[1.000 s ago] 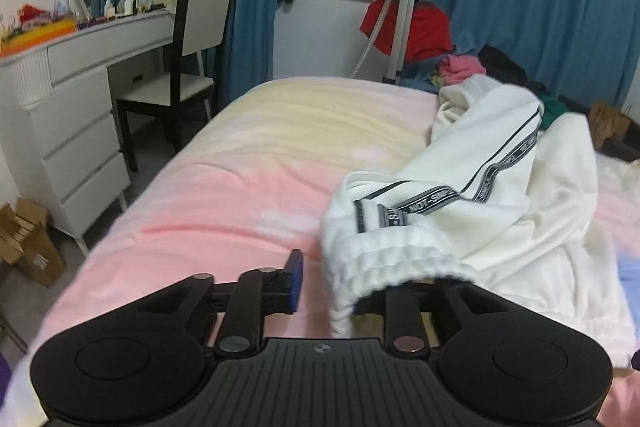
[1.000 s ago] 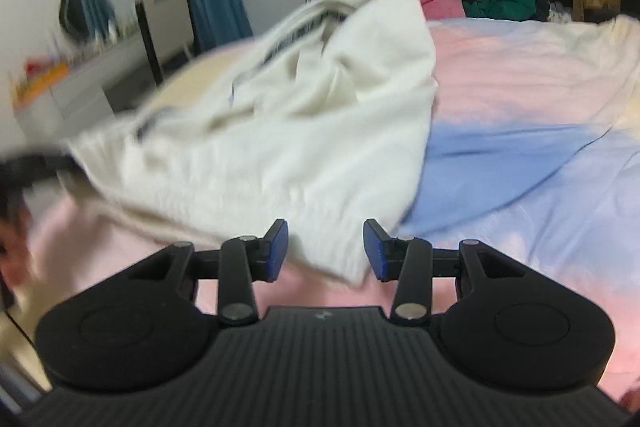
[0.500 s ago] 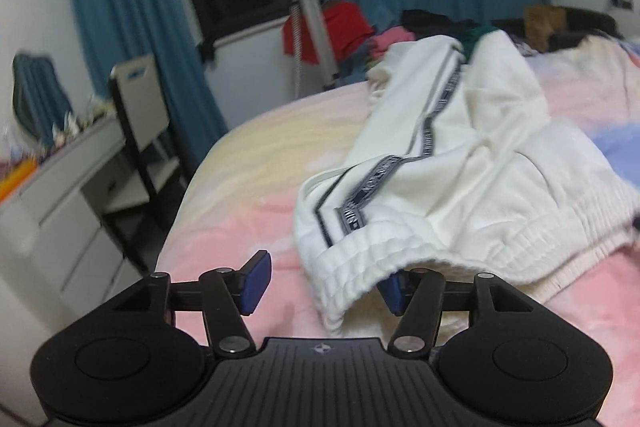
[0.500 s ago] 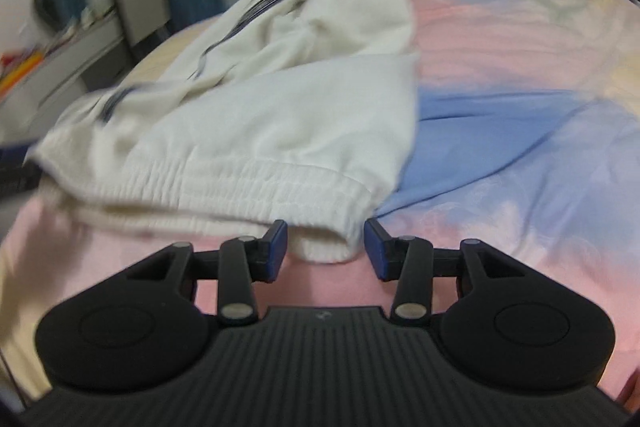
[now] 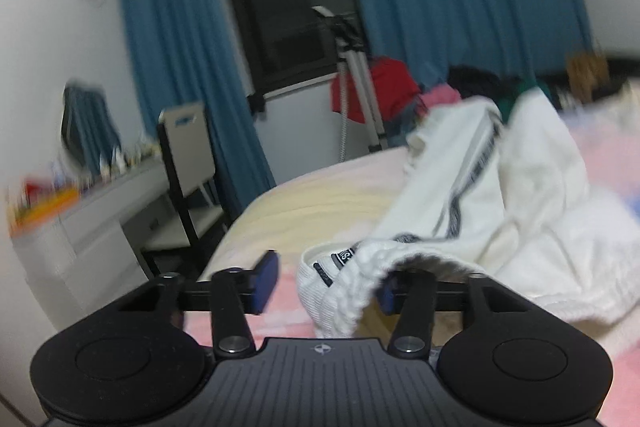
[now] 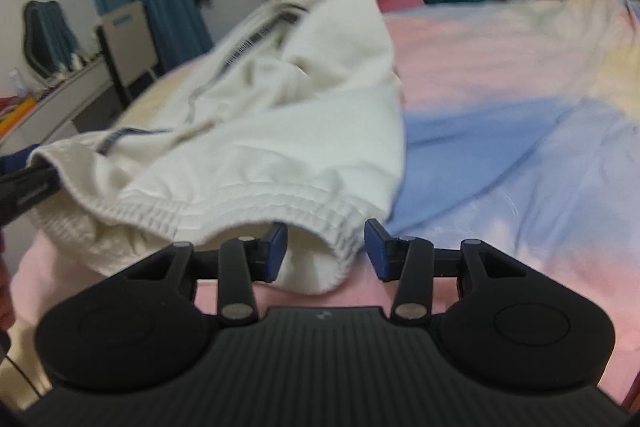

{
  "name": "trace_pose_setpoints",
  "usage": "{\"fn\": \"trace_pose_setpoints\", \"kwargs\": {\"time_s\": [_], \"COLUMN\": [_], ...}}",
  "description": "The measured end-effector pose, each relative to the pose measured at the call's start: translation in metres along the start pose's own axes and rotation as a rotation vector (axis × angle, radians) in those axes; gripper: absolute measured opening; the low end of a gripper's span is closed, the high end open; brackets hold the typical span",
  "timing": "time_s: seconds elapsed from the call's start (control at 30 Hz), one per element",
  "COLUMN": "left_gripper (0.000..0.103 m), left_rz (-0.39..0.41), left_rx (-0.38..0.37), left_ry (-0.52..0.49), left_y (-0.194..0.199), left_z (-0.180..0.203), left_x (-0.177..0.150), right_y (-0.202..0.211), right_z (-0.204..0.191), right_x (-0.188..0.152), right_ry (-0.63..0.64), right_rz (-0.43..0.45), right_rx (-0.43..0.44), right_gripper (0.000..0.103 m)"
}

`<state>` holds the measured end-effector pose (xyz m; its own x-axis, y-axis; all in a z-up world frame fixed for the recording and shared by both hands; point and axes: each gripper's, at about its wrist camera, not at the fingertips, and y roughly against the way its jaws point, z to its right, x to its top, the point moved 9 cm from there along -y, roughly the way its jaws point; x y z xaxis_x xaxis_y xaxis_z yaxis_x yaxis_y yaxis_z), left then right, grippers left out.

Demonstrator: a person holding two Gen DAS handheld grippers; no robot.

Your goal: Fold clothes

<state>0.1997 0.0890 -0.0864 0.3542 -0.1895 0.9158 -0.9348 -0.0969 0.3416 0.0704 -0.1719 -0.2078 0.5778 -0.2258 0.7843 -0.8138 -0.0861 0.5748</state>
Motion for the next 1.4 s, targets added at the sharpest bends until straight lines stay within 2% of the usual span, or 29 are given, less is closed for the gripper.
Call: {"fn": "trace_pose_setpoints", "kwargs": {"time_s": [0.1,0.17,0.23,0.3,0.43,0.5,0.57,0.63,0.7,0.8,0.87,0.93,1.13,1.3,1.4], "left_gripper": [0.034,0.034,0.034,0.034,0.037,0.047,0.051,0.051,0.066,0.077,0.082,0.082,0.087,0.089,0.091], "left_rz": [-0.035,-0.069,-0.114,-0.180,-0.287,-0.307,-0.320,-0.350,-0.393,-0.457,-0.455,-0.420,-0.301,-0.247,-0.240], "left_rx": [-0.014,-0.017,-0.005,0.006,0.006,-0.001,-0.012,-0.031,-0.053,-0.082,-0.121,-0.155,-0.256,-0.259,-0.235], "left_ry": [0.188,0.289,0.350,0.386,0.419,0.427,0.429,0.420,0.405,0.353,0.330,0.362,0.575,0.610,0.610], "left_y": [-0.004,-0.009,-0.011,-0.017,-0.021,-0.016,-0.009,-0.004,0.002,0.018,0.029,0.036,0.050,0.049,0.042], "left_z": [-0.032,-0.050,-0.067,-0.079,-0.096,-0.103,-0.106,-0.105,-0.103,-0.102,-0.102,-0.108,-0.130,-0.132,-0.134], "left_x": [0.000,-0.003,-0.012,-0.025,-0.049,-0.054,-0.057,-0.059,-0.062,-0.071,-0.072,-0.068,-0.051,-0.042,-0.042], "right_y": [-0.003,-0.009,-0.013,-0.011,-0.008,-0.007,-0.007,-0.007,-0.004,0.002,0.003,0.002,0.002,0.011,0.012], "right_z": [-0.001,0.003,0.005,-0.001,-0.012,-0.017,-0.018,-0.019,-0.020,-0.020,-0.024,-0.027,-0.032,-0.032,-0.025], "right_x": [-0.003,-0.008,-0.011,-0.011,-0.008,-0.005,-0.004,-0.003,0.000,0.005,0.004,0.000,-0.007,-0.004,-0.004], "right_ry": [0.032,0.024,0.025,0.061,0.126,0.126,0.111,0.092,0.075,0.053,0.066,0.082,0.083,0.004,-0.089], "right_rz": [-0.011,-0.043,-0.064,-0.048,-0.017,-0.005,-0.011,-0.022,-0.022,-0.018,-0.034,-0.060,-0.111,-0.129,-0.151], "right_rx": [-0.028,-0.033,-0.035,-0.029,-0.013,0.015,0.040,0.063,0.082,0.109,0.118,0.117,0.130,0.177,0.214], "right_gripper": [0.045,0.046,0.048,0.048,0.046,0.037,0.019,0.018,0.017,0.017,0.017,0.018,0.019,0.021,0.032]}}
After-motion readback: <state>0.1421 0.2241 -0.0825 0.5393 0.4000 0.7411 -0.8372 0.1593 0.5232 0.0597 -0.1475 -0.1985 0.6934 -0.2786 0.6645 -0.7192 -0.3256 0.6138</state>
